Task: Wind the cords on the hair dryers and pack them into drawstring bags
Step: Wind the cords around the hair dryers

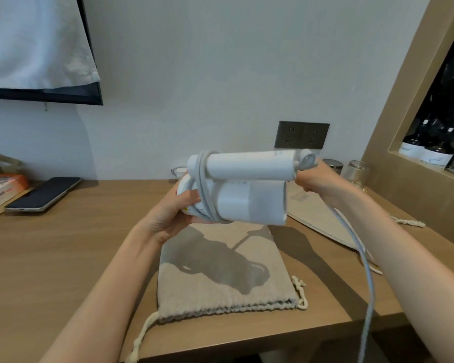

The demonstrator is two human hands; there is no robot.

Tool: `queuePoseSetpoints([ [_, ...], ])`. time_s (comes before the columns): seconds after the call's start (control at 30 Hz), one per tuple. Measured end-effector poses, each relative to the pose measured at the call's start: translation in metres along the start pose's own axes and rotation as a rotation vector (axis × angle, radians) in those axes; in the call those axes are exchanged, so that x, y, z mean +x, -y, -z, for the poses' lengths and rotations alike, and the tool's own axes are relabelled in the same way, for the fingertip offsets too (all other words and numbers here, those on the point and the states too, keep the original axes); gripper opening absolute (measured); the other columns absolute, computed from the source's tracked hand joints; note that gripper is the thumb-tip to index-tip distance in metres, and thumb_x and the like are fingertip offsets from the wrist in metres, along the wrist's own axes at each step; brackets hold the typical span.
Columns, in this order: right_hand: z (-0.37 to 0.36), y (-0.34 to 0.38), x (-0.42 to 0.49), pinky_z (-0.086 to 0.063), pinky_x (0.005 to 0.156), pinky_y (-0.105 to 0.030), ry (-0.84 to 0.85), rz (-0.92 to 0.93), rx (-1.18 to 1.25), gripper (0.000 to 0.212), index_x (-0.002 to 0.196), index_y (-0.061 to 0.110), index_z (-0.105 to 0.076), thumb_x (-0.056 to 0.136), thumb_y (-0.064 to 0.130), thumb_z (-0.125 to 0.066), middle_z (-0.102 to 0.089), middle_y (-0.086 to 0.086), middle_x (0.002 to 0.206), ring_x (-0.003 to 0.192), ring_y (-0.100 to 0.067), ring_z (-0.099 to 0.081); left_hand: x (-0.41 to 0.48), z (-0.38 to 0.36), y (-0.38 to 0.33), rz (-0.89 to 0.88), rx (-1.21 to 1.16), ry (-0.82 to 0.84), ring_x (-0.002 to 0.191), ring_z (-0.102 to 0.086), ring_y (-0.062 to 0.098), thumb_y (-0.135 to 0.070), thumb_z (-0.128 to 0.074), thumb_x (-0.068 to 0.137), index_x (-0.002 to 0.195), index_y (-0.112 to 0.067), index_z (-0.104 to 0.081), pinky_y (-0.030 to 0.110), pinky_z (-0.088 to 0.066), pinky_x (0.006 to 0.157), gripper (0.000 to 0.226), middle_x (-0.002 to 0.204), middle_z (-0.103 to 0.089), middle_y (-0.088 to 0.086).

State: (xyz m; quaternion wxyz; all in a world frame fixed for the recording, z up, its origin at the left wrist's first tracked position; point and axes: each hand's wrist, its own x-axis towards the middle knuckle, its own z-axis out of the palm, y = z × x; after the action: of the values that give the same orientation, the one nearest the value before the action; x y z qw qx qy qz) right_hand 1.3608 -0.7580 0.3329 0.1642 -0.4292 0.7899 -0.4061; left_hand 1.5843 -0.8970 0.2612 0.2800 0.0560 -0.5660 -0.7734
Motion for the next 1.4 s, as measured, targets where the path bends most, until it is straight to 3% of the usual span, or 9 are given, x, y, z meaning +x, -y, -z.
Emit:
queuePoseSetpoints([
  [0.13,0.001,0.021,-0.010,-0.034,0.055,-0.017,0.100,0.088,-0.089,0.027,0.071,0.016,-0.071,0.084,0.039,-0.068,-0.054,0.020,0.041,0.049,0.007,-0.048,0.001,0.000,0.006,0.071,0.247,0.041,0.102,-0.062,0.029,-0.022,-0.080,0.045,0.126,-0.026,-0.052,0.045,-0.051,0.077,0.085,0.120,-0.060,0.016],
  [0.3,-0.004,0.026,-0.019,-0.034,0.058,-0.015,0.139,0.138,-0.122,0.028,0.084,0.017,-0.077,0.089,0.039,-0.062,-0.060,0.021,0.053,0.055,0.007,-0.048,0.000,-0.013,0.009,0.058,0.475,-0.013,0.086,-0.065,0.007,-0.015,-0.083,0.057,0.103,-0.035,-0.066,0.032,-0.056,0.061,0.054,0.096,-0.065,-0.013],
  [0.47,-0.020,0.028,-0.019,-0.021,0.040,-0.016,0.107,0.286,-0.319,0.027,0.080,0.023,-0.079,0.091,0.038,-0.060,-0.031,0.007,0.038,0.040,-0.011,-0.025,0.001,-0.013,0.013,0.058,0.449,-0.176,0.086,-0.065,0.011,-0.007,-0.085,0.063,0.105,-0.028,-0.066,0.036,-0.058,0.061,0.051,0.102,-0.063,-0.002],
  [0.63,-0.033,0.028,-0.021,-0.022,0.041,-0.021,0.042,0.339,-0.454,0.042,0.075,-0.005,-0.066,0.092,0.031,-0.054,-0.039,-0.009,0.058,0.048,-0.011,-0.026,0.003,-0.013,0.015,0.033,0.467,-0.274,0.094,-0.062,0.020,-0.003,-0.083,0.066,0.107,-0.024,-0.065,0.037,-0.059,0.062,0.049,0.111,-0.057,0.003],
  [0.9,-0.056,0.025,-0.031,-0.025,0.051,-0.034,-0.150,0.414,-0.477,0.037,0.063,0.006,-0.057,0.095,0.020,-0.047,-0.038,-0.005,0.049,0.055,-0.025,-0.039,0.007,-0.013,0.021,-0.061,0.411,-0.478,0.085,-0.060,0.017,-0.004,-0.082,0.067,0.097,-0.021,-0.066,0.031,-0.056,0.054,0.038,0.104,-0.059,0.003],
  [1.07,-0.071,0.024,-0.040,-0.043,0.060,-0.041,-0.219,0.574,-0.314,0.032,0.076,0.014,-0.066,0.099,0.024,-0.046,-0.058,-0.003,0.062,0.063,-0.020,-0.054,0.008,-0.010,0.015,-0.138,0.341,-0.601,0.083,-0.059,0.017,0.000,-0.079,0.069,0.094,-0.022,-0.063,0.032,-0.058,0.053,0.037,0.101,-0.056,-0.001],
  [1.13,-0.079,0.023,-0.046,-0.044,0.060,-0.036,-0.244,0.625,-0.227,0.029,0.076,0.015,-0.062,0.100,0.021,-0.046,-0.055,0.004,0.062,0.061,-0.008,-0.054,0.008,-0.007,0.014,-0.148,0.300,-0.631,0.084,-0.060,0.020,-0.002,-0.080,0.068,0.094,-0.024,-0.063,0.033,-0.058,0.055,0.038,0.103,-0.056,0.001],
  [1.3,-0.103,0.005,-0.058,-0.035,0.059,-0.014,-0.218,0.640,-0.052,0.036,0.132,0.021,-0.057,0.098,0.011,-0.048,-0.060,0.005,0.075,0.062,-0.002,-0.050,0.008,-0.004,0.015,-0.126,0.171,-0.671,0.086,-0.062,0.022,-0.006,-0.080,0.069,0.089,-0.026,-0.063,0.039,-0.059,0.061,0.033,0.103,-0.059,0.006],
  [1.4,-0.112,-0.009,-0.063,-0.038,0.061,-0.013,-0.149,0.643,-0.006,0.037,0.133,0.022,-0.052,0.098,0.009,-0.048,-0.061,0.007,0.076,0.064,0.001,-0.051,0.009,-0.003,0.013,-0.128,0.087,-0.690,0.085,-0.062,0.019,-0.007,-0.079,0.071,0.088,-0.024,-0.061,0.043,-0.059,0.065,0.030,0.093,-0.061,0.001],
])
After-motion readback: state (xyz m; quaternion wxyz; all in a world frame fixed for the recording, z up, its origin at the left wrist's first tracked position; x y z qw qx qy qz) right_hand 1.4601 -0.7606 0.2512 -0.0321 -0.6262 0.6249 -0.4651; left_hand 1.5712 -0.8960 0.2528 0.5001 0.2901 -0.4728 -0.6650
